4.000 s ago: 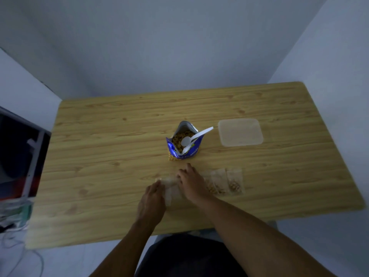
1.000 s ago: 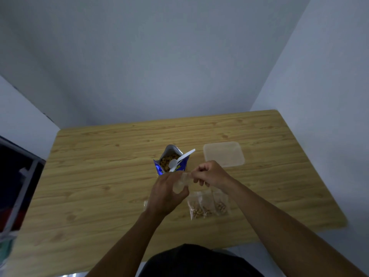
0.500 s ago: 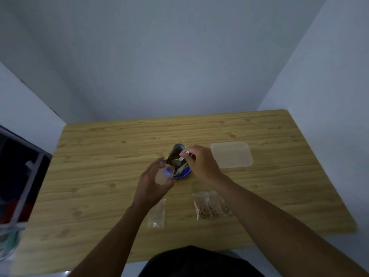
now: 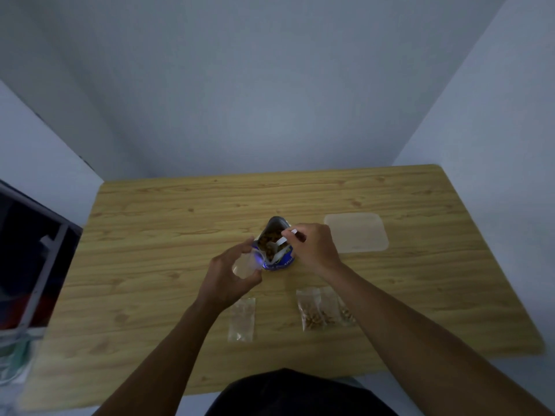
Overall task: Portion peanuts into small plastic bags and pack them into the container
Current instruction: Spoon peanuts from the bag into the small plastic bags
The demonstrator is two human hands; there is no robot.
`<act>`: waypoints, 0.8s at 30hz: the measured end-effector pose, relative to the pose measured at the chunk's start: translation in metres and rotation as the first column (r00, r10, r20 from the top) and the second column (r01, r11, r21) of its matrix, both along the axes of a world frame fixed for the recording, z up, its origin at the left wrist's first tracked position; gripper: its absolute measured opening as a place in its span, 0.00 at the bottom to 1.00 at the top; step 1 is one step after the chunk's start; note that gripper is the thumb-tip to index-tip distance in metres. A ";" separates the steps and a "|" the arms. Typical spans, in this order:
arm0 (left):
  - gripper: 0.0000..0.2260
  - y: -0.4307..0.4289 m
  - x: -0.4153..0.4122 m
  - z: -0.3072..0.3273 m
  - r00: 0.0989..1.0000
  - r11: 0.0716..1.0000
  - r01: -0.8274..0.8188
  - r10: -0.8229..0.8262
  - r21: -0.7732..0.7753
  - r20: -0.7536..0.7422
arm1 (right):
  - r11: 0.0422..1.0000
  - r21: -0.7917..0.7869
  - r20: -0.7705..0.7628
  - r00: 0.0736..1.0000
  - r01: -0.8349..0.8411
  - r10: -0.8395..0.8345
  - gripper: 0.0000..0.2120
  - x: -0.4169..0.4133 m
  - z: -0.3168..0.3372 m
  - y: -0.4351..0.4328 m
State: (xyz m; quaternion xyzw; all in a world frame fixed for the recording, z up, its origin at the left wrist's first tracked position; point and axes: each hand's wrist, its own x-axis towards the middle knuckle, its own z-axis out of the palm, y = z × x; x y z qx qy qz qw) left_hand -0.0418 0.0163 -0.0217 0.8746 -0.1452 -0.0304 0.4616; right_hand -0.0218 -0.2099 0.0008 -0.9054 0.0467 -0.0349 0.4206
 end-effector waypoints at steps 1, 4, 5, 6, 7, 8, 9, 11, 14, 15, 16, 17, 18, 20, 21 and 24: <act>0.26 0.000 0.001 0.000 1.000 1.000 0.004 -0.004 0.003 -0.004 | 0.999 0.030 -0.026 0.999 0.032 -0.031 0.11 -0.001 0.001 0.001; 0.26 0.000 0.001 0.002 1.000 1.000 0.018 -0.018 0.004 -0.011 | 0.984 0.126 -0.088 0.989 0.128 -0.117 0.12 -0.001 0.005 -0.003; 0.26 0.000 0.001 0.002 1.000 1.000 0.020 -0.020 0.000 -0.010 | 0.980 0.134 -0.082 0.987 0.145 -0.135 0.12 -0.002 0.007 -0.003; 0.25 -0.001 0.000 0.003 1.000 1.000 0.022 -0.022 -0.005 -0.006 | 0.979 0.138 -0.079 0.987 0.151 -0.141 0.11 -0.003 0.007 -0.001; 0.24 -0.002 0.000 0.003 1.000 1.000 0.022 -0.022 -0.011 -0.002 | 0.978 0.144 -0.088 0.986 0.150 -0.139 0.10 -0.006 0.006 0.002; 0.24 -0.002 -0.001 0.003 1.000 1.000 0.020 -0.020 -0.017 0.000 | 0.976 0.156 -0.103 0.985 0.151 -0.136 0.08 -0.009 0.004 0.005; 0.23 -0.002 -0.001 0.002 1.000 1.000 0.017 -0.017 -0.020 0.000 | 0.973 0.169 -0.113 0.984 0.157 -0.139 0.07 -0.011 0.002 0.008; 0.23 -0.001 -0.001 0.002 1.000 1.000 0.012 -0.012 -0.022 -0.007 | 0.964 0.195 -0.133 0.978 0.183 -0.159 0.07 -0.013 0.001 0.011; 0.24 0.000 -0.002 0.003 1.000 1.000 0.015 -0.015 -0.016 -0.015 | 0.944 0.220 -0.172 0.963 0.244 -0.209 0.11 -0.011 0.004 0.006; 0.24 0.000 -0.002 0.004 1.000 1.000 0.013 -0.013 -0.021 -0.021 | 0.941 0.219 -0.178 0.958 0.260 -0.223 0.12 -0.011 0.005 0.005; 0.24 0.000 -0.002 0.004 1.000 1.000 0.013 -0.013 -0.026 -0.023 | 0.937 0.221 -0.184 0.955 0.269 -0.230 0.12 -0.011 0.005 0.004; 0.24 0.000 -0.002 0.004 1.000 0.999 0.016 -0.017 -0.028 -0.022 | 0.935 0.230 -0.196 0.954 0.271 -0.229 0.12 -0.012 0.005 0.004; 0.24 0.000 -0.003 0.005 1.000 0.999 0.020 -0.021 -0.029 -0.022 | 0.932 0.247 -0.211 0.953 0.267 -0.217 0.11 -0.012 0.005 0.005; 0.23 -0.001 -0.003 0.005 0.999 0.999 0.029 -0.030 -0.031 -0.020 | 0.927 0.282 -0.248 0.952 0.248 -0.179 0.07 -0.013 0.006 0.010; 0.23 -0.001 -0.003 0.005 0.999 0.999 0.032 -0.032 -0.033 -0.018 | 0.925 0.293 -0.267 0.950 0.242 -0.164 0.06 -0.013 0.008 0.012; 0.24 -0.001 -0.003 0.005 0.999 0.999 0.034 -0.035 -0.031 -0.028 | 0.909 0.310 -0.290 0.938 0.278 -0.188 0.08 -0.010 0.015 0.011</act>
